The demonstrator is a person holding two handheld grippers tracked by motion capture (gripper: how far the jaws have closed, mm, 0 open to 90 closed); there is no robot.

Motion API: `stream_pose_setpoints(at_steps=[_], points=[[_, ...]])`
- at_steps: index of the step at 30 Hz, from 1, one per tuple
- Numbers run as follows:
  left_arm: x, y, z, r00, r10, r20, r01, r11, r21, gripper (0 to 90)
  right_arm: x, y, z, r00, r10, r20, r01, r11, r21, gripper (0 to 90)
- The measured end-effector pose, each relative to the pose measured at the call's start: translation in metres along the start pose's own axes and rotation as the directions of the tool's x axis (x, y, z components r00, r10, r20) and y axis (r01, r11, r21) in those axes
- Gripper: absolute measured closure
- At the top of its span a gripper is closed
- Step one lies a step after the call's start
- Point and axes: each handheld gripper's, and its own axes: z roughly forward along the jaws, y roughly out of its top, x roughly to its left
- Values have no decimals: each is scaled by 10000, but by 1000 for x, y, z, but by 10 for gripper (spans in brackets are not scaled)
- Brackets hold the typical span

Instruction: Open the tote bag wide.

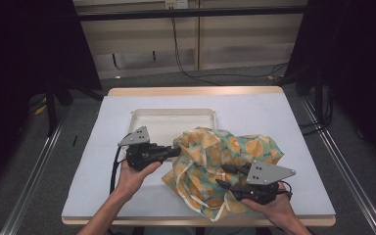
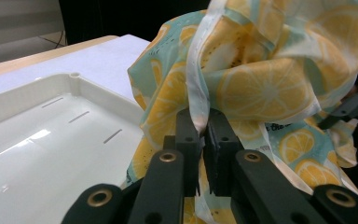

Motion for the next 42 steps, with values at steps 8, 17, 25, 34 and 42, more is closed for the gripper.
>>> stream_pose_setpoints(at_steps=[8,17,25,34,42], points=[[-1,0,0,10000,17,20,-17,10000,-10,845,-4,0,-4,9998,198,36,-199,9995,239,893],[-2,2,-7,10000,20,-94,-22,9998,-193,844,-18,19,-37,9959,865,246,-836,9915,-998,899],[1,6,-10,9998,26,-173,-32,9994,-335,844,-63,20,-69,9758,1334,1735,-1066,9821,-1555,900],[10,8,0,9996,-105,-251,95,9992,-380,846,-123,1,-57,9440,2418,2247,-2108,9654,-1534,900],[20,0,4,9983,-175,-556,177,9998,20,857,-154,-29,-28,9250,3312,1862,-3186,9431,-948,899]])
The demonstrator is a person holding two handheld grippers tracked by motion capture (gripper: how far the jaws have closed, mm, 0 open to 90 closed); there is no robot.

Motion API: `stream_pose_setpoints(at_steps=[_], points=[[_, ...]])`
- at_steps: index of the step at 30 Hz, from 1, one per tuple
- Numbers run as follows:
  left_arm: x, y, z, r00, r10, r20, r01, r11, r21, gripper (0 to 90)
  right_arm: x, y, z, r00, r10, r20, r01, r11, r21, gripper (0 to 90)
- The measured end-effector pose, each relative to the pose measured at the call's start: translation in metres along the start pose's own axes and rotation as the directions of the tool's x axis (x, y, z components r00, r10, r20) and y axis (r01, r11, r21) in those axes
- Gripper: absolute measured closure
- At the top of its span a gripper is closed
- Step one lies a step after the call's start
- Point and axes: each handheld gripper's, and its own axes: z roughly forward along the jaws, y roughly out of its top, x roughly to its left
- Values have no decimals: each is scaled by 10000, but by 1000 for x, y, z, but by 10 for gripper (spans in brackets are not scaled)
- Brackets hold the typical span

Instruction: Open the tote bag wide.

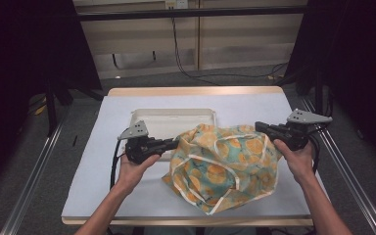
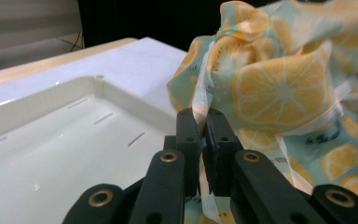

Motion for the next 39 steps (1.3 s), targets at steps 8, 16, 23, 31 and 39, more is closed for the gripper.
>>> stream_pose_setpoints(at_steps=[8,16,23,31,39], points=[[3,-16,9,9999,35,133,-48,9952,979,895,-6,-37,-1,9997,136,-183,-111,9916,1288,899],[-2,-31,6,9992,154,364,-214,9847,1727,900,1,-49,-7,9986,37,-534,53,9857,1687,861],[-1,-44,13,9990,-69,439,-26,9772,2122,886,0,-28,-30,9994,107,337,-122,9989,455,656],[-4,-38,0,9997,-154,184,125,9890,1472,691,9,-4,-66,9959,54,907,21,9966,-818,536],[-8,-19,-37,9997,-70,222,76,9996,-264,684,44,10,-83,9996,-67,274,100,9928,-1198,513]])
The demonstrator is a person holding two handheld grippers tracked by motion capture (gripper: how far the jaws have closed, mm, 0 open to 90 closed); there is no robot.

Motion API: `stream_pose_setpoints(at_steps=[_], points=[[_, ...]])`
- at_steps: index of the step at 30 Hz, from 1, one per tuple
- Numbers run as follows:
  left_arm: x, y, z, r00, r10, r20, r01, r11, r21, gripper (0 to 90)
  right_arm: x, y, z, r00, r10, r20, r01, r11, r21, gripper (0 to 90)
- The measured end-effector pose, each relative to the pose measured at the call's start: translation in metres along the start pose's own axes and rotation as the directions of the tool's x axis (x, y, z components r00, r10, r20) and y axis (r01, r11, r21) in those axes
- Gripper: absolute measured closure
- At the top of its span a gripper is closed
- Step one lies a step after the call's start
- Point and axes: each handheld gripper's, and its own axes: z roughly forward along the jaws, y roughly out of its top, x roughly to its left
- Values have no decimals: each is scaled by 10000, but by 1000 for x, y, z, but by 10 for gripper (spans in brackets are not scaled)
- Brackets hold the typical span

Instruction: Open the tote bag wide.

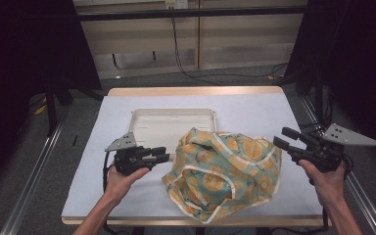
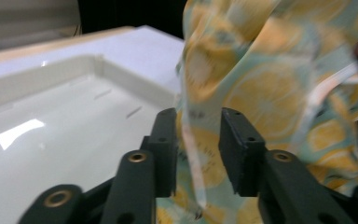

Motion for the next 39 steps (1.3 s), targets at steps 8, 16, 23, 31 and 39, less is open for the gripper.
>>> stream_pose_setpoints(at_steps=[8,16,23,31,39], points=[[-26,24,8,9909,875,1021,-831,9955,-461,726,57,3,9,9805,-737,-1824,828,9956,430,519],[-32,37,34,9841,1210,1296,-1144,9918,-573,660,71,-12,24,9636,-1171,-2404,1458,9837,1049,439],[-37,41,46,9800,1547,1252,-1504,9877,-426,628,62,-15,24,9666,-1283,-2218,1569,9807,1166,808],[-37,37,56,9785,1679,1195,-1688,9856,-21,693,69,-16,18,9522,-1192,-2813,1569,9809,1153,712],[-37,35,59,9769,1661,1343,-1701,9853,187,859,84,-22,36,9495,-1580,-2710,2067,9649,1619,464]])
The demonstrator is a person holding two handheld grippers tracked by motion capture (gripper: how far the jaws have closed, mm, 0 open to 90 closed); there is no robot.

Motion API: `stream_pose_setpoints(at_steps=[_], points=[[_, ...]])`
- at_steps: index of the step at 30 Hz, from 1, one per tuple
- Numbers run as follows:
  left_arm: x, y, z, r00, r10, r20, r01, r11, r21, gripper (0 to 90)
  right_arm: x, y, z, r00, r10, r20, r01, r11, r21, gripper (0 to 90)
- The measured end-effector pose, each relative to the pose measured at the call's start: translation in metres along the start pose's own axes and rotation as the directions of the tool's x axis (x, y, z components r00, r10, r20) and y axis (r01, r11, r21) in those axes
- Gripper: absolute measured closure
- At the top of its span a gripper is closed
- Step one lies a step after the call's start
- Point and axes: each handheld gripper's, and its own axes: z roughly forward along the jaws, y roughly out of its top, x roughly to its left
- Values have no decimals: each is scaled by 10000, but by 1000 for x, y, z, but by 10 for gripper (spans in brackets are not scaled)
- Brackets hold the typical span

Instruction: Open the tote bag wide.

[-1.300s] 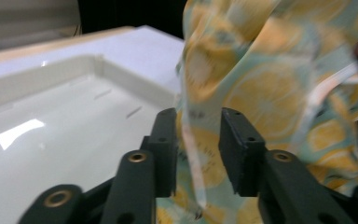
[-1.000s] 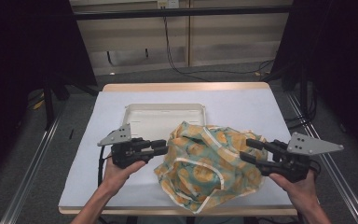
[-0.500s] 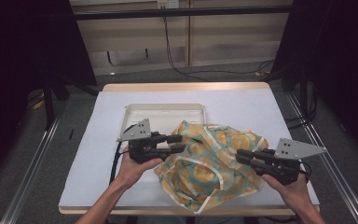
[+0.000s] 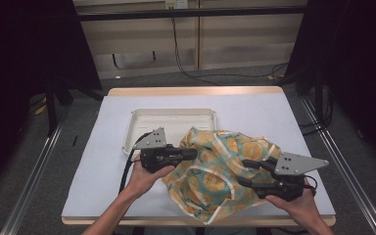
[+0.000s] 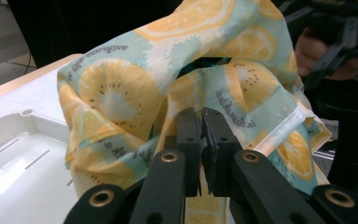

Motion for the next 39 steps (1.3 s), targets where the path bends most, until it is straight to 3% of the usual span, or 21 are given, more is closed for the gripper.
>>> stream_pose_setpoints(at_steps=[1,2,5,8,10,12,14,15,16,21,23,25,27,29,32,33,34,35,39], points=[[0,0,0,9999,-37,149,38,9999,-119,852,0,-1,3,10000,-35,54,35,10000,88,495],[-1,2,-2,10000,-19,8,19,10000,-51,824,0,-2,5,9999,-105,106,104,9998,171,559],[-5,7,-2,9997,83,220,-76,9995,-312,721,-4,-1,4,10000,13,27,-13,10000,-9,849],[-10,15,-3,9989,242,394,-220,9982,-553,699,-8,3,-4,9998,192,-107,-196,9991,-374,892],[-11,19,-2,9987,270,431,-243,9979,-604,680,-10,8,-12,9998,167,67,-163,9982,-579,898],[-10,22,0,9990,415,157,-407,9979,-500,645,-15,13,-20,9996,206,204,-189,9967,-787,899],[-7,24,4,9989,396,232,-381,9973,-630,611,-21,17,-26,9988,274,415,-234,9955,-921,898],[-7,25,6,9993,348,128,-339,9973,-644,581,-25,20,-30,9976,335,602,-273,9946,-1002,898],[-5,26,10,9993,363,75,-358,9977,-579,478,-34,23,-37,9952,507,840,-396,9908,-1295,898],[-6,25,15,9985,555,-16,-555,9978,-351,447,-53,25,-44,9885,839,1255,-653,9873,-1451,899],[-9,25,18,9968,780,-157,-782,9968,-157,457,-62,23,-47,9837,1043,1462,-801,9835,-1625,898],[-11,25,17,9957,926,-53,-926,9957,-20,546,-74,21,-48,9767,1197,1779,-900,9819,-1667,898],[-11,25,15,9952,974,-84,-973,9952,29,569,-76,21,-48,9749,1279,1820,-967,9805,-1711,898],[-12,25,10,9951,980,-161,-981,9952,-65,648,-88,17,-48,9638,1552,2167,-1177,9772,-1765,897],[-12,26,7,9949,1009,-12,-1009,9949,-83,656,-95,13,-47,9579,1786,2246,-1391,9736,-1810,897],[-12,26,7,9947,1023,-24,-1023,9946,-157,656,-100,8,-45,9493,1814,2569,-1428,9764,-1617,898],[-13,27,6,9952,979,37,-978,9950,-181,656,-100,8,-45,9493,1814,2569,-1428,9764,-1617,898],[-14,27,5,9951,970,211,-966,9952,-179,658,-104,3,-41,9427,1870,2764,-1532,9783,-1393,898],[-15,25,5,9941,1061,211,-1063,9943,85,661,-108,-7,-35,9387,2086,2745,-1825,9761,-1177,899]])
